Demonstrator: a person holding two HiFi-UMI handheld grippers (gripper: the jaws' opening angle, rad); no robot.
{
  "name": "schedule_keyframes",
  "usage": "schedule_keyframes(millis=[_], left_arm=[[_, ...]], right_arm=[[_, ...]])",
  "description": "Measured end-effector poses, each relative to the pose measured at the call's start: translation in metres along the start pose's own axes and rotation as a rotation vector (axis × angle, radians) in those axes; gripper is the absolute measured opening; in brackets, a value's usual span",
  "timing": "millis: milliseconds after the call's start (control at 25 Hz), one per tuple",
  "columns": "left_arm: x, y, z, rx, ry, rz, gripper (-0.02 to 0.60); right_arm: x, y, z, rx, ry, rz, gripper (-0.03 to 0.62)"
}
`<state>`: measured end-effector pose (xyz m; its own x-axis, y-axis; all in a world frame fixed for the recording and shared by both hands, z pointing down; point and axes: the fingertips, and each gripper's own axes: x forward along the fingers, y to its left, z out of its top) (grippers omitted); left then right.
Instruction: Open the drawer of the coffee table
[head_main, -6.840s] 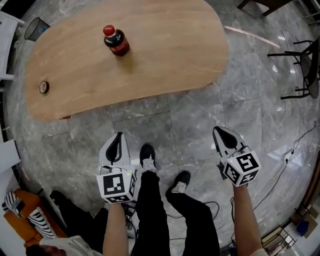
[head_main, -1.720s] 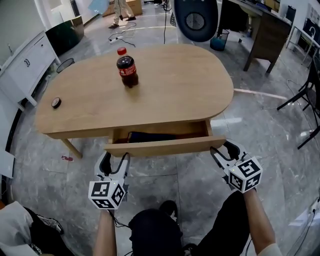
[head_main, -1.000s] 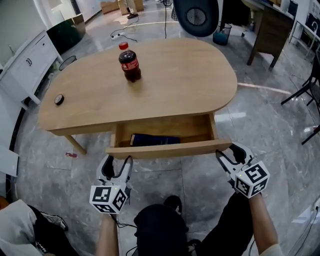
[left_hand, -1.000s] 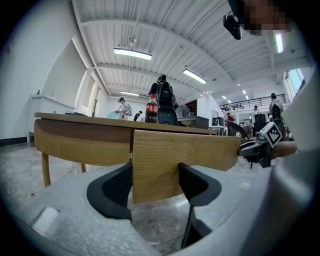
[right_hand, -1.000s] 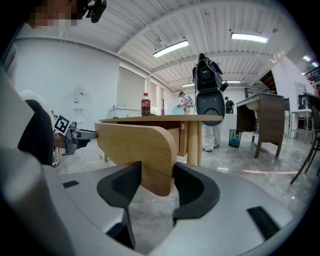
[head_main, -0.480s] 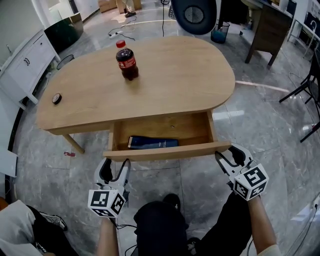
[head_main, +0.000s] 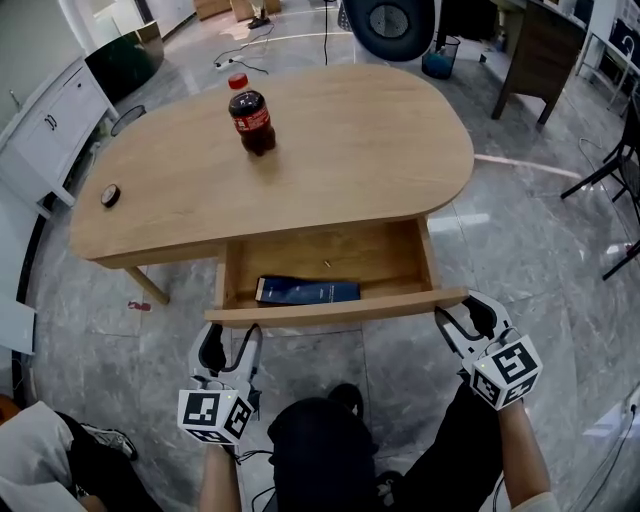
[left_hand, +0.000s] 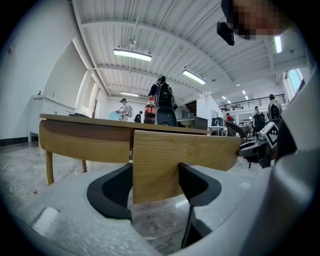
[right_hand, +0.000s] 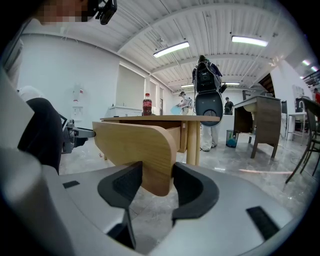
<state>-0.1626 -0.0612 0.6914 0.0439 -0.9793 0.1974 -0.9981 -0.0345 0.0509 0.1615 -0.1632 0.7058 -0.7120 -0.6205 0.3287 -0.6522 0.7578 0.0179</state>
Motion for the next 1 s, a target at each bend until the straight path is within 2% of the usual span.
schedule_keyframes(millis=[1000], left_arm=[[-0.028, -0.013, -0.009, -0.014, 0.020, 0.007, 0.276]], right_arm=[[-0.025, 0.016, -0.011, 0.027, -0.009, -0.012, 0.209]])
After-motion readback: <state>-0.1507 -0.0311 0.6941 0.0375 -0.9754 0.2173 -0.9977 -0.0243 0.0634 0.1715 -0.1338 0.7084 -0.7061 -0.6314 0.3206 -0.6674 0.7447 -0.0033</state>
